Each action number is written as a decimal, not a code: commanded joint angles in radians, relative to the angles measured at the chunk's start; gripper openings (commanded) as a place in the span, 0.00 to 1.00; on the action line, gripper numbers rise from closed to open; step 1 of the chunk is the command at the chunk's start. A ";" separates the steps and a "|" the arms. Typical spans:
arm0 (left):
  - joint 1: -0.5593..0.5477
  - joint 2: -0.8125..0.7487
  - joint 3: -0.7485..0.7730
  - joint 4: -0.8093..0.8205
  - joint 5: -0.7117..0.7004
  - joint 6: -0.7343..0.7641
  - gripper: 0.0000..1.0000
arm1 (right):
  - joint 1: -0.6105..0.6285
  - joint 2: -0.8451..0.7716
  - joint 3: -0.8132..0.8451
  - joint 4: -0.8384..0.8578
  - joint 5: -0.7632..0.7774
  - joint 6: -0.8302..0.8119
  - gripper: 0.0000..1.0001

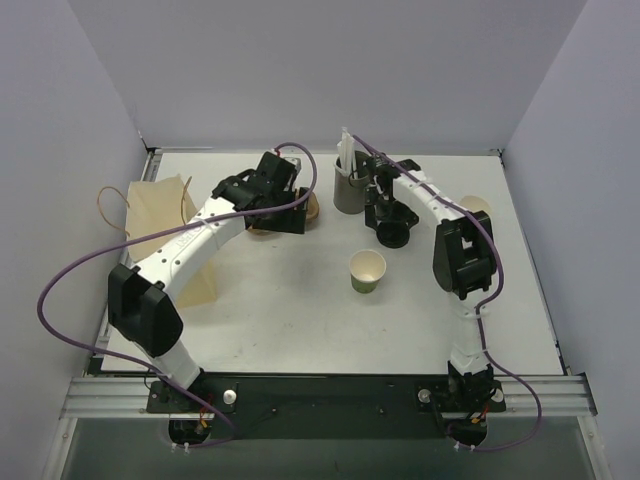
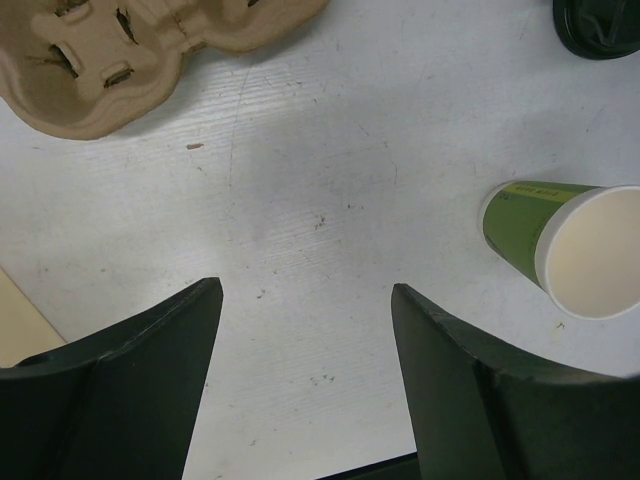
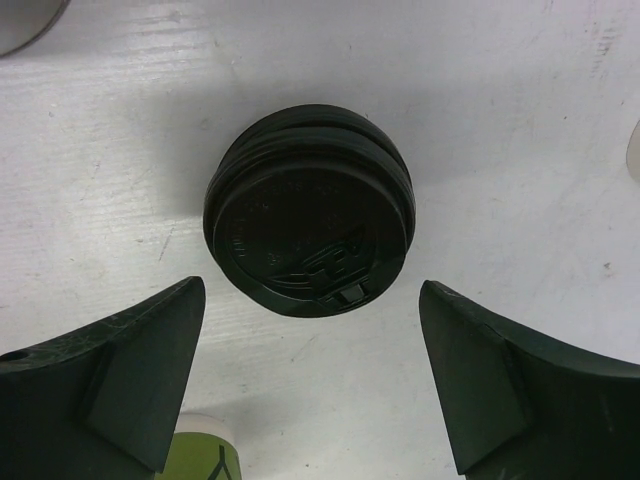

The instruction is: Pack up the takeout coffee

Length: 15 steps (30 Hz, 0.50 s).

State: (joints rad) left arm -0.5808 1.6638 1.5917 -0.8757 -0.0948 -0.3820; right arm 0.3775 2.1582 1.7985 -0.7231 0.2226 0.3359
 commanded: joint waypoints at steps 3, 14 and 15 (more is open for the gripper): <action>0.004 0.016 0.057 -0.016 0.012 0.011 0.79 | 0.000 0.045 0.056 -0.044 0.024 -0.021 0.84; 0.006 0.043 0.086 -0.034 0.013 0.012 0.79 | -0.008 0.069 0.065 -0.042 0.038 -0.017 0.84; 0.004 0.045 0.090 -0.035 0.013 0.012 0.79 | -0.009 0.072 0.065 -0.042 0.037 -0.015 0.84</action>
State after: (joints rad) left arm -0.5808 1.6978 1.6260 -0.9031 -0.0917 -0.3805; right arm 0.3737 2.2238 1.8355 -0.7235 0.2287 0.3229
